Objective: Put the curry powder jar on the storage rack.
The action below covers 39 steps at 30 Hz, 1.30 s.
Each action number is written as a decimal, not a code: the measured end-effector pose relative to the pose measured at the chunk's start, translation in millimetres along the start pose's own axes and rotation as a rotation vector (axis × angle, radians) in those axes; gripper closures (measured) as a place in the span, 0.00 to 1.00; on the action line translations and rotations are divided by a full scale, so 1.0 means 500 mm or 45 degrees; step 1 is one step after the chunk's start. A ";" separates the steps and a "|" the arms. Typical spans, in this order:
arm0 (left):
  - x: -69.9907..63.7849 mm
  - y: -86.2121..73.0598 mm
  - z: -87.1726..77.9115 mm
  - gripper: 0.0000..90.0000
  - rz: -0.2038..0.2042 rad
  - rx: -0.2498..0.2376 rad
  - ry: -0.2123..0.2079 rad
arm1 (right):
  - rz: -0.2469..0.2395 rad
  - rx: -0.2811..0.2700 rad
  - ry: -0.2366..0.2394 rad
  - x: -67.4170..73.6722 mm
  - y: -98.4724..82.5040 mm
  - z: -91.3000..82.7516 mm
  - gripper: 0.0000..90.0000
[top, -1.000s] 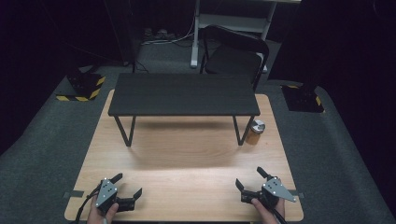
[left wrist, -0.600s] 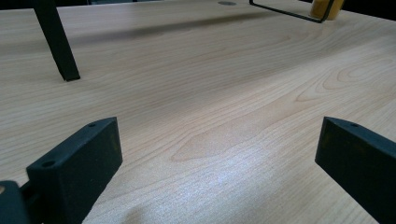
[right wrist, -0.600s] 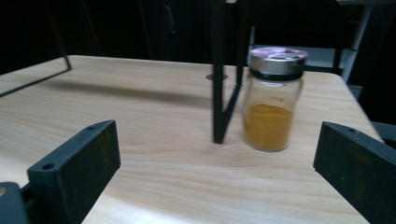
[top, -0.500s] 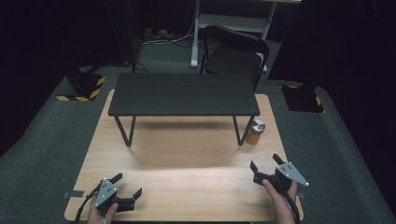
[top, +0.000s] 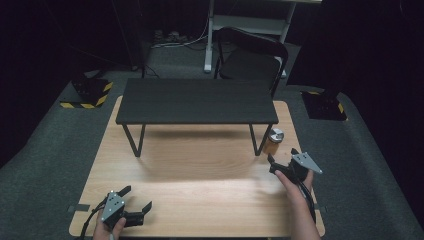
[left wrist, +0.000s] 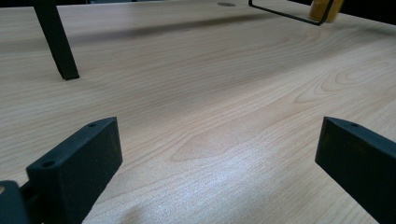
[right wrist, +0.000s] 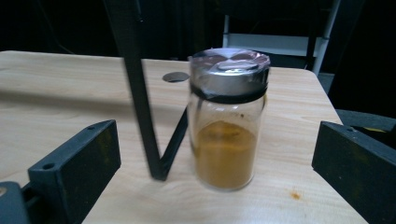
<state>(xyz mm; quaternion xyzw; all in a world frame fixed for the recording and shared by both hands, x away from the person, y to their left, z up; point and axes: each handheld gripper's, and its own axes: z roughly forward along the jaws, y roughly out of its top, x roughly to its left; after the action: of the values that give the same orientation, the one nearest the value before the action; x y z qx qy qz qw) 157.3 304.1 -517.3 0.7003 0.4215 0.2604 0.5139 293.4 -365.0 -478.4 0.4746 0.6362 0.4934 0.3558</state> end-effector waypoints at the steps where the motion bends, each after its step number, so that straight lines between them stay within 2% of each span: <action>1: 0.000 0.001 0.000 0.01 0.001 0.004 0.001 | 0.002 0.000 -0.004 -0.001 0.000 0.007 0.01; 10: 0.000 0.002 0.000 0.01 -0.003 0.006 0.004 | 0.013 0.023 -0.027 -0.005 0.002 0.064 0.02; 14: 0.000 0.001 0.001 0.01 -0.016 0.004 0.005 | 0.037 0.024 -0.060 -0.001 -0.008 0.090 0.06; 19: 0.001 0.001 0.000 0.01 -0.018 0.004 0.004 | 0.028 0.013 -0.076 0.001 -0.018 0.107 0.13; 23: 0.001 0.001 0.000 0.01 -0.021 0.002 0.004 | 0.019 -0.005 -0.071 0.002 -0.021 0.119 0.20; 28: 0.001 0.000 0.000 0.01 -0.028 -0.001 0.006 | 0.007 0.011 -0.083 0.011 -0.022 0.134 0.25; 30: 0.001 -0.001 -0.001 0.01 -0.028 -0.001 0.007 | 0.013 0.008 -0.089 0.013 -0.024 0.135 0.28; 31: 0.001 -0.001 -0.001 0.01 -0.027 -0.002 0.006 | 0.030 0.001 -0.087 0.013 -0.027 0.137 0.33; 39: 0.000 -0.002 -0.001 0.01 -0.028 -0.004 0.008 | 0.013 -0.010 -0.100 0.023 -0.032 0.136 0.34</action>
<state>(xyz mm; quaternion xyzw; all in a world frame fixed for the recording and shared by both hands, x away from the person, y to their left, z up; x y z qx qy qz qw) 156.8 304.6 -517.9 0.6939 0.4304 0.2576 0.5167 348.5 -335.1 -511.2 0.4954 0.6173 0.4787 0.3800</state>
